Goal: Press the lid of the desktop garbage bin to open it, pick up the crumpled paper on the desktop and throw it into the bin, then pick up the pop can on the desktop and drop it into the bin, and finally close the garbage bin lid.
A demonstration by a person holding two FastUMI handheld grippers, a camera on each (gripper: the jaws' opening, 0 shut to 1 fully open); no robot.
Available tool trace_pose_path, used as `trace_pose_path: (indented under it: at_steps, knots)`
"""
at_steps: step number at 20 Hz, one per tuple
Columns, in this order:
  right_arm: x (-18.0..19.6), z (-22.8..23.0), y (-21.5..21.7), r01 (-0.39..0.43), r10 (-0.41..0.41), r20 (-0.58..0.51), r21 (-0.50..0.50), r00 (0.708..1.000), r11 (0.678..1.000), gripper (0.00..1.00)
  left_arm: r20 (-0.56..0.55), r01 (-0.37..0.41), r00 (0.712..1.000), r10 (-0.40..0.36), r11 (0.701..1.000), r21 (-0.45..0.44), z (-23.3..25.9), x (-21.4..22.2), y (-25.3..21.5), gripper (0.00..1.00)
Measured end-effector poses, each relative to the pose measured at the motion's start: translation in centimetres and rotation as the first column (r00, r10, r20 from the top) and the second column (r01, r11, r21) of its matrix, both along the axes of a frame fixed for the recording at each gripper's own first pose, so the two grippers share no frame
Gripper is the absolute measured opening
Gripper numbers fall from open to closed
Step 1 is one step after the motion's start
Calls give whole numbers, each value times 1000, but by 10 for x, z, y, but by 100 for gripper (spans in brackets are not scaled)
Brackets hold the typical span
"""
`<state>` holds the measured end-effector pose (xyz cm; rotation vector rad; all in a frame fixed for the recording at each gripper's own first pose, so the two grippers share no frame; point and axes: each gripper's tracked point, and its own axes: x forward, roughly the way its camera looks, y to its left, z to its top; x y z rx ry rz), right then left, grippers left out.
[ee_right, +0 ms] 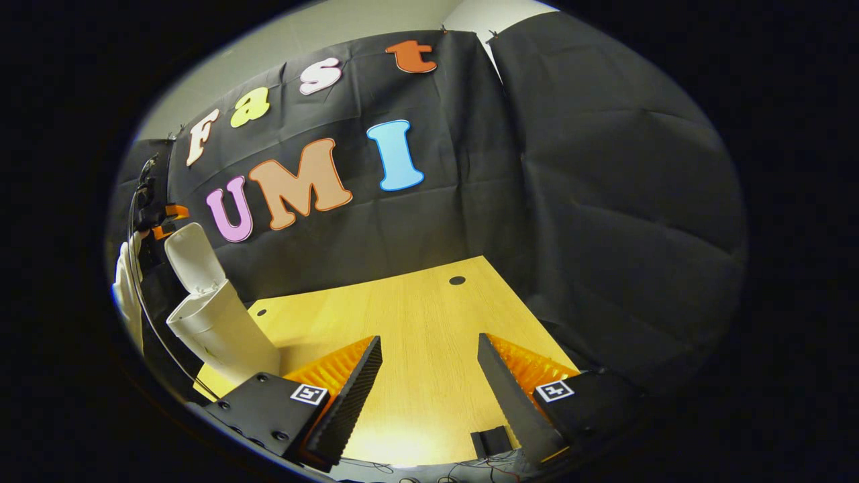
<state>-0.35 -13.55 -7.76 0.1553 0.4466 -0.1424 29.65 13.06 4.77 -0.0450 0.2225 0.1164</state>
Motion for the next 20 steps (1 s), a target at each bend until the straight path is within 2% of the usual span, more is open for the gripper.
trace_pose_path:
  at_steps: [3,7,12,13,16,20]
  knots:
    - [-4,-3,-3,12,-12,-7,3,1000,1000,96,-8,-2,1000,2,1000,26,-6,-7,2,92]
    - [-3,-4,0,20,-20,-4,12,1000,1000,96,-16,34,999,-32,993,114,-8,-29,-3,94]
    - [5,-2,14,-15,15,3,2,1000,1000,94,9,34,999,-36,992,122,-16,-69,-12,94]
    - [6,-2,17,-23,23,2,1,1000,1000,96,11,35,999,-36,992,122,-20,-80,-14,93]
    - [10,-2,28,-47,47,2,-3,999,999,96,18,33,999,-36,990,140,-39,-107,-18,93]
    - [11,5,37,-70,70,9,-19,997,997,96,-61,21,998,-14,994,111,-98,-138,-22,93]
